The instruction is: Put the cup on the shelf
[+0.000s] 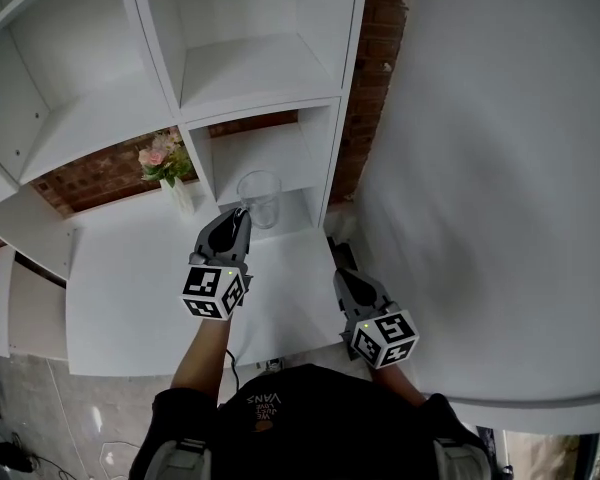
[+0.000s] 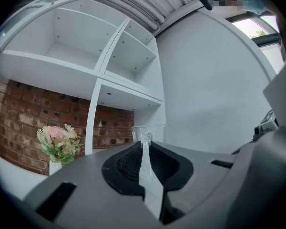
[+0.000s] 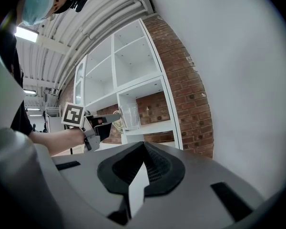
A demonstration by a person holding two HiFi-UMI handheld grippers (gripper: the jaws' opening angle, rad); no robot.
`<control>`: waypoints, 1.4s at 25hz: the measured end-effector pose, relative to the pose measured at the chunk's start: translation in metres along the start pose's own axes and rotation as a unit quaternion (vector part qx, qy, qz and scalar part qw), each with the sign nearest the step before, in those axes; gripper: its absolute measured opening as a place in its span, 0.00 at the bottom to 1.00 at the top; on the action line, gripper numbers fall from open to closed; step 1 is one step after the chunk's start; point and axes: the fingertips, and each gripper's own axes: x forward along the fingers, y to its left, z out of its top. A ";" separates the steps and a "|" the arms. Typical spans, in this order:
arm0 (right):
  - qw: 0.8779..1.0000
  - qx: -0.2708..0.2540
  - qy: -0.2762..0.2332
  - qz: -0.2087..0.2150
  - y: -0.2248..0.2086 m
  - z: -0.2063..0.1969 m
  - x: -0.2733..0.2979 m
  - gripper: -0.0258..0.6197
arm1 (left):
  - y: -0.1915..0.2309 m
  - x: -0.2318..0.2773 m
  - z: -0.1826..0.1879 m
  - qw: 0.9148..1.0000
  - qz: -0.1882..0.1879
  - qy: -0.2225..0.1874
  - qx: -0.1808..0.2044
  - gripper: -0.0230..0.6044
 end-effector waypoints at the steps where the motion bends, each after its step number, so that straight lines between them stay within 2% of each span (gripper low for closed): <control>1: 1.000 0.001 0.000 -0.004 -0.001 0.000 0.001 0.04 | 0.003 0.005 0.001 1.000 0.000 -0.001 0.002 0.09; 10: 0.999 0.011 -0.005 -0.032 -0.010 0.001 0.007 0.04 | 0.025 0.046 0.002 1.000 0.004 -0.006 0.005 0.09; 16: 0.999 0.013 -0.002 -0.045 -0.017 0.001 0.009 0.04 | 0.035 0.066 -0.010 1.000 0.009 0.007 0.005 0.09; 35: 0.999 0.015 0.013 -0.033 -0.023 -0.003 0.028 0.04 | 0.047 0.096 -0.029 0.999 0.041 0.032 0.003 0.09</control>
